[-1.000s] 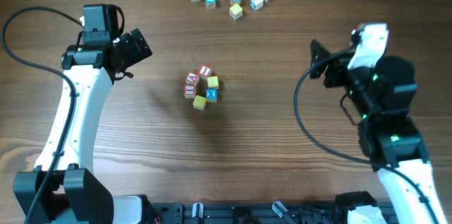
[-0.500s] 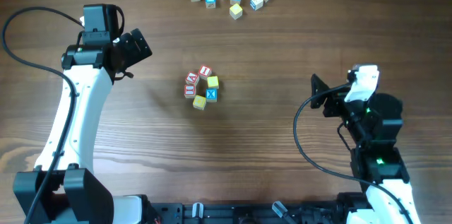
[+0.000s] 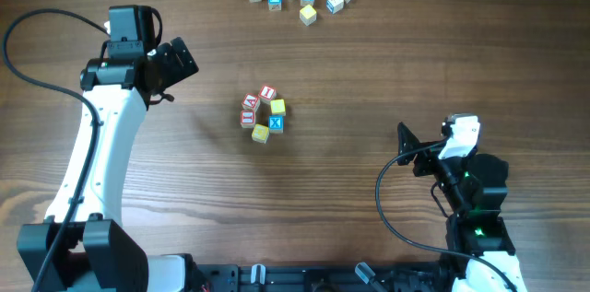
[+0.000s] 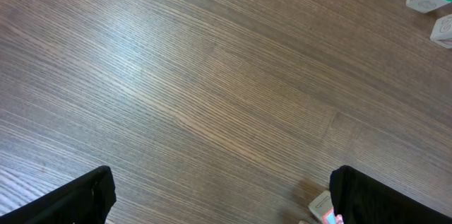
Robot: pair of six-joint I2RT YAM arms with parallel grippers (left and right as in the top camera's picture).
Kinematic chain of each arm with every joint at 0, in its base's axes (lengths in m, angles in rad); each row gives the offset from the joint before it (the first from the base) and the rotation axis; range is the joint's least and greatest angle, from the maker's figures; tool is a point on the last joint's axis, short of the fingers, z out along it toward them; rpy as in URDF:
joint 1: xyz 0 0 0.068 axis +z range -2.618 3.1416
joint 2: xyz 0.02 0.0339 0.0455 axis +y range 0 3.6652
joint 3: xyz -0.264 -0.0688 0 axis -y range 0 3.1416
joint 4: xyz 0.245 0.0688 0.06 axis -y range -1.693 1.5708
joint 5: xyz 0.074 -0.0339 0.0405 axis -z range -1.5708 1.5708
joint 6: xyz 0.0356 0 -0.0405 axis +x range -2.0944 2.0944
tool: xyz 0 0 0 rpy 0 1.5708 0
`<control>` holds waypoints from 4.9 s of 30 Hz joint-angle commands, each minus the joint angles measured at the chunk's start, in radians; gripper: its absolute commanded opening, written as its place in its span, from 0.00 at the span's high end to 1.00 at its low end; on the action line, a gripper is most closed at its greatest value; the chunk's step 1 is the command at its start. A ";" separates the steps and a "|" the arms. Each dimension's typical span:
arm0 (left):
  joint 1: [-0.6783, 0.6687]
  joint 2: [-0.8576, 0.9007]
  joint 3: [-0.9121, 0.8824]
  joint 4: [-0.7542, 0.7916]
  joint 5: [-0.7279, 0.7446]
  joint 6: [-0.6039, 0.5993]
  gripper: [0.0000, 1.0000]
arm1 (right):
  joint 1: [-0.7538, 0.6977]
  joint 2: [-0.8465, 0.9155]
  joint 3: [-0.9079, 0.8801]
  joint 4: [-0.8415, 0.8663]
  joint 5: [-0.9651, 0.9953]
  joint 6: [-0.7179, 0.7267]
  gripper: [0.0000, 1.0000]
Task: Form a circle
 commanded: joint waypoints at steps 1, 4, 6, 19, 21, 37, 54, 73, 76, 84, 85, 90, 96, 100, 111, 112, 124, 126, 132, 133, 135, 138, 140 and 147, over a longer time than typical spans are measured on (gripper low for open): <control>0.003 -0.011 0.010 0.000 -0.013 -0.010 0.00 | -0.004 -0.031 -0.008 0.006 -0.021 -0.003 0.00; 0.003 -0.011 0.010 0.000 -0.013 -0.010 0.00 | -0.004 -0.047 -0.016 0.007 -0.019 -0.006 0.00; 0.003 -0.011 0.010 0.000 -0.013 -0.010 0.00 | -0.004 -0.056 -0.030 0.008 -0.016 -0.005 0.00; 0.003 -0.011 0.010 0.000 -0.013 -0.010 0.00 | -0.004 -0.255 -0.105 -0.069 -0.007 -0.003 0.00; 0.003 -0.011 0.010 0.000 -0.013 -0.010 0.00 | -0.004 -0.313 -0.105 -0.121 0.014 -0.003 0.00; 0.003 -0.011 0.010 0.000 -0.013 -0.010 0.00 | -0.004 -0.739 -0.105 -0.265 0.113 -0.067 0.00; 0.003 -0.011 0.010 0.000 -0.013 -0.010 0.00 | -0.004 -0.737 -0.105 -0.265 0.113 -0.066 0.00; 0.003 -0.010 0.010 0.000 -0.013 -0.010 0.00 | -0.004 -0.737 -0.105 -0.265 0.113 -0.065 0.00; 0.002 -0.011 0.009 0.000 -0.013 -0.010 0.00 | -0.004 -0.737 -0.105 -0.265 0.113 -0.065 0.00; 0.012 -0.015 -0.048 0.034 0.021 -0.007 0.00 | -0.004 -0.737 -0.105 -0.264 0.113 -0.065 0.00; 0.012 -0.018 -0.076 0.060 0.043 -0.006 0.00 | -0.004 -0.737 -0.105 -0.265 0.113 -0.065 0.00; 0.012 -0.100 -0.288 0.308 0.154 -0.005 0.00 | -0.004 -0.737 -0.105 -0.264 0.113 -0.065 0.00; 0.013 -0.290 -0.563 0.592 0.198 0.097 0.00 | -0.004 -0.737 -0.105 -0.264 0.113 -0.065 0.00; 0.026 -0.448 -0.697 0.740 0.198 0.105 0.00 | -0.004 -0.737 -0.105 -0.265 0.113 -0.065 0.00; 0.045 -0.827 -1.066 0.989 0.198 0.103 0.00 | -0.004 -0.737 -0.105 -0.265 0.113 -0.066 0.00; 0.045 -0.845 -1.083 0.989 0.198 0.103 0.00 | -0.004 -0.737 -0.105 -0.265 0.113 -0.065 0.00; 0.045 -1.059 -1.265 0.951 0.198 0.103 0.00 | -0.004 -0.737 -0.105 -0.264 0.113 -0.065 0.00; 0.045 -1.094 -1.265 0.899 0.197 0.104 0.00 | -0.004 -0.737 -0.105 -0.264 0.113 -0.065 0.00; 0.045 -1.236 -1.265 0.682 0.161 0.110 0.00 | -0.004 -0.737 -0.105 -0.264 0.113 -0.065 0.00; 0.044 -1.257 -1.265 0.681 0.164 0.127 0.00 | -0.004 -0.737 -0.105 -0.265 0.113 -0.065 0.00; 0.041 -1.300 -1.265 0.681 0.164 0.140 0.00 | -0.004 -0.737 -0.105 -0.265 0.113 -0.065 0.00; 0.040 -1.389 -1.265 0.681 0.163 0.158 0.00 | -0.004 -0.737 -0.105 -0.264 0.113 -0.065 0.00; 0.040 -1.434 -1.265 0.681 0.164 0.173 0.00 | -0.004 -0.737 -0.105 -0.265 0.113 -0.065 0.00; 0.040 -1.545 -1.265 0.681 0.164 0.179 0.00 | -0.004 -0.737 -0.105 -0.265 0.113 -0.065 0.00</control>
